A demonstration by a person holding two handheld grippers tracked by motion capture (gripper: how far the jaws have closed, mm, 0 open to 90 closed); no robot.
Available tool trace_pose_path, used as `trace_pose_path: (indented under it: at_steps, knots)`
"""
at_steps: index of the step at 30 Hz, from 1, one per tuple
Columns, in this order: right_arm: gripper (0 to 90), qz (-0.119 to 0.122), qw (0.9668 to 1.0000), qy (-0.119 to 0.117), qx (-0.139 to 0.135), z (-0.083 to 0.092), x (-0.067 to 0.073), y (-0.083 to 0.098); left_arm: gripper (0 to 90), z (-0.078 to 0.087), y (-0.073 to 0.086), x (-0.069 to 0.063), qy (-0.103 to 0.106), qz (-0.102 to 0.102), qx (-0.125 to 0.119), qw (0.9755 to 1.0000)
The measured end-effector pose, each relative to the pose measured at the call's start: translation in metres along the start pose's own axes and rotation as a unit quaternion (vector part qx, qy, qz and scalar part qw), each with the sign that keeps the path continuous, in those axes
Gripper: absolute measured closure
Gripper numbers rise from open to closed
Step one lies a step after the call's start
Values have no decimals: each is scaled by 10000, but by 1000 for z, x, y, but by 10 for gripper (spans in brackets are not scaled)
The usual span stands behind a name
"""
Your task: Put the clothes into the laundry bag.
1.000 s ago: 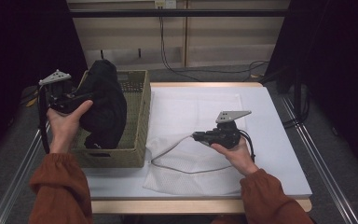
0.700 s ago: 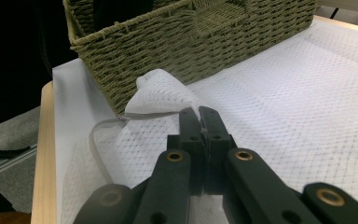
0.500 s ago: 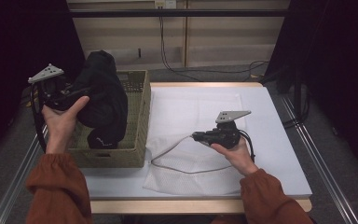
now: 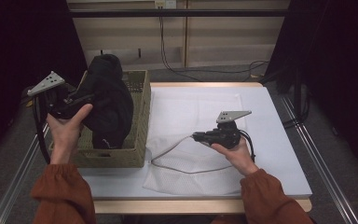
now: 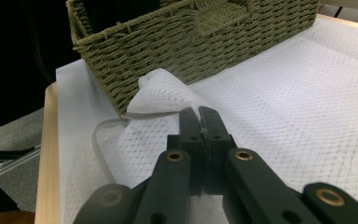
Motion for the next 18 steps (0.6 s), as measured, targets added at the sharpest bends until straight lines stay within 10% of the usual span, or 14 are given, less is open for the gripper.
trace_pose_path:
  at_steps: [18]
  knots:
    - [895,2,10000,-60,-14,1,1,0,650,1,-10,-34,408,-241,-134,9988]
Point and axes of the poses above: each handheld gripper's, and its own axes: z roughly backward along the jaws, y roughly out of its underside, x roughly to its left, the point moved 3 cm from there along -z, roughly forward along the jaws, and after that the axes turned 9 degrees about -y, right-handed, at the moved point
